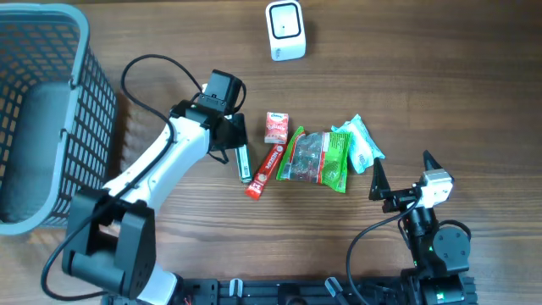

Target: Scan the item barcode

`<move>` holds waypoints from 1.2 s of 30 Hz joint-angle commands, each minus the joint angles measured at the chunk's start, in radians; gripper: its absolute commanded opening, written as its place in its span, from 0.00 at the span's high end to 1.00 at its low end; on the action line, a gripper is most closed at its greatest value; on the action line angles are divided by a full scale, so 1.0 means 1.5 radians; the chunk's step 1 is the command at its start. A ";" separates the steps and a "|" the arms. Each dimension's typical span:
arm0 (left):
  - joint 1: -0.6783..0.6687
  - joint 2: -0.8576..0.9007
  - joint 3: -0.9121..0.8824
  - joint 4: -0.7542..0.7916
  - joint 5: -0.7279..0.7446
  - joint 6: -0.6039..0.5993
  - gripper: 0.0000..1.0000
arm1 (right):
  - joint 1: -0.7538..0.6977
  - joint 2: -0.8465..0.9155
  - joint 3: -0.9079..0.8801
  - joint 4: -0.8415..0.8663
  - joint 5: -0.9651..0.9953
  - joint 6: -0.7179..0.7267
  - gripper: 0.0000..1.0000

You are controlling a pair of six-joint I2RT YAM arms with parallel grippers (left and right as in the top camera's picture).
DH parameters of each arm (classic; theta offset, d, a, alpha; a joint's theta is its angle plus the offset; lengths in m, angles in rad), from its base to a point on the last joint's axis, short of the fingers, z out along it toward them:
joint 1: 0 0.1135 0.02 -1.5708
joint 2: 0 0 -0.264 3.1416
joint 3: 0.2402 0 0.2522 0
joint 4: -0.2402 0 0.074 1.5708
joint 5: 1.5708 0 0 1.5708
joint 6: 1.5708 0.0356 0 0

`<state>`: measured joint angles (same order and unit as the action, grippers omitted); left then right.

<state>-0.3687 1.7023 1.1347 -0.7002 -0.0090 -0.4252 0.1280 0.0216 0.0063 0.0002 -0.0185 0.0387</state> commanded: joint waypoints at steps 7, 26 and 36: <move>0.014 0.002 0.005 0.008 -0.002 -0.006 0.17 | 0.001 -0.003 -0.001 0.004 0.001 -0.009 0.00; 0.268 -0.148 0.040 -0.008 -0.017 -0.006 0.00 | 0.001 -0.003 -0.001 0.004 0.001 -0.008 0.00; 0.268 -0.148 0.040 -0.008 -0.017 -0.006 0.00 | 0.001 -0.003 -0.001 0.004 0.001 -0.008 0.00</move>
<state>0.0292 1.4868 1.1797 -0.7113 -0.0280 -0.4324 0.1280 0.0216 0.0063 0.0002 -0.0185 0.0387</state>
